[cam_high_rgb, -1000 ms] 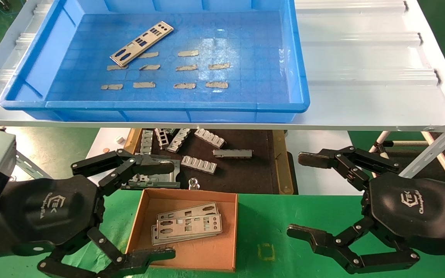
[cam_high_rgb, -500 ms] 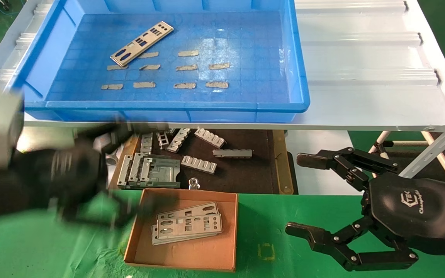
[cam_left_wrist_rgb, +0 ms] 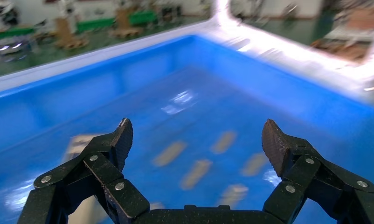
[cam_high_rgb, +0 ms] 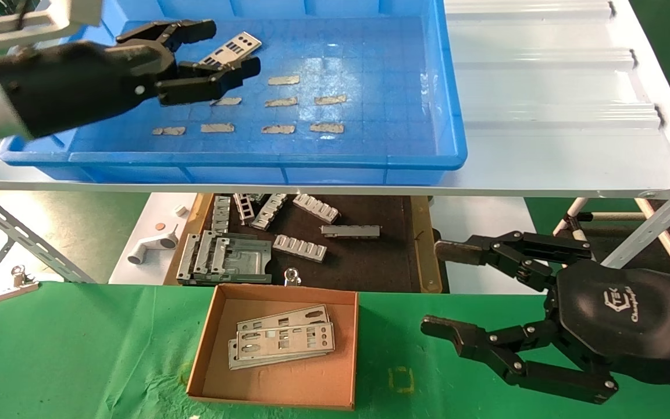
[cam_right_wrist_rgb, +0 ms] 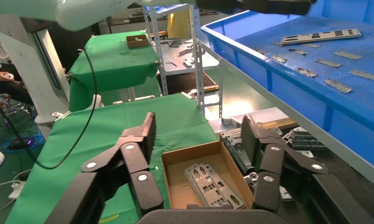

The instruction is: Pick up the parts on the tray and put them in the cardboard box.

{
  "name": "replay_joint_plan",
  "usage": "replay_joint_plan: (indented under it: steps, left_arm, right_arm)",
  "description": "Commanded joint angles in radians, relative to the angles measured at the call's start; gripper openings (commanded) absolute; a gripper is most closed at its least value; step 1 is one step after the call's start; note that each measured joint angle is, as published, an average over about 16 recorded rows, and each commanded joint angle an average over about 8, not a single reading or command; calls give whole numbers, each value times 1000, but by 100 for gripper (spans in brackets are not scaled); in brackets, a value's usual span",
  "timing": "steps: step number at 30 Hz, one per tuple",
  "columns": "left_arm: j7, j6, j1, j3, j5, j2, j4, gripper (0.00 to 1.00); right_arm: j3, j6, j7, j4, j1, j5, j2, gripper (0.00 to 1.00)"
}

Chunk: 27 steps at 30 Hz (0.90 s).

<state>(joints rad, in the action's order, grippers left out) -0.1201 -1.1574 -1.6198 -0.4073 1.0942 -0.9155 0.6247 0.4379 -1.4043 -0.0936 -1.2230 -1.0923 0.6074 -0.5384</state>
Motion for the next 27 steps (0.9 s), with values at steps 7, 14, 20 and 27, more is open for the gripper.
replay_joint_plan:
  steps: [7,14,20,27]
  left_arm:
    - [87,133,-187,-66,141,-114,-313,100]
    - [143,243,-253,-87,189,-178,-453,100]
    - [168,239,-277,-87,190,-198,-512,100]
    - [182,221,-292,-84,185,-206,-558,64]
  right_arm:
    - [0,0,0,0,0,0,0,0]
    - [0,0,0,0,0,0,0,0]
    - [0,0,0,0,0,0,0,0]
    - [0,0,0,0,0,0,0,0]
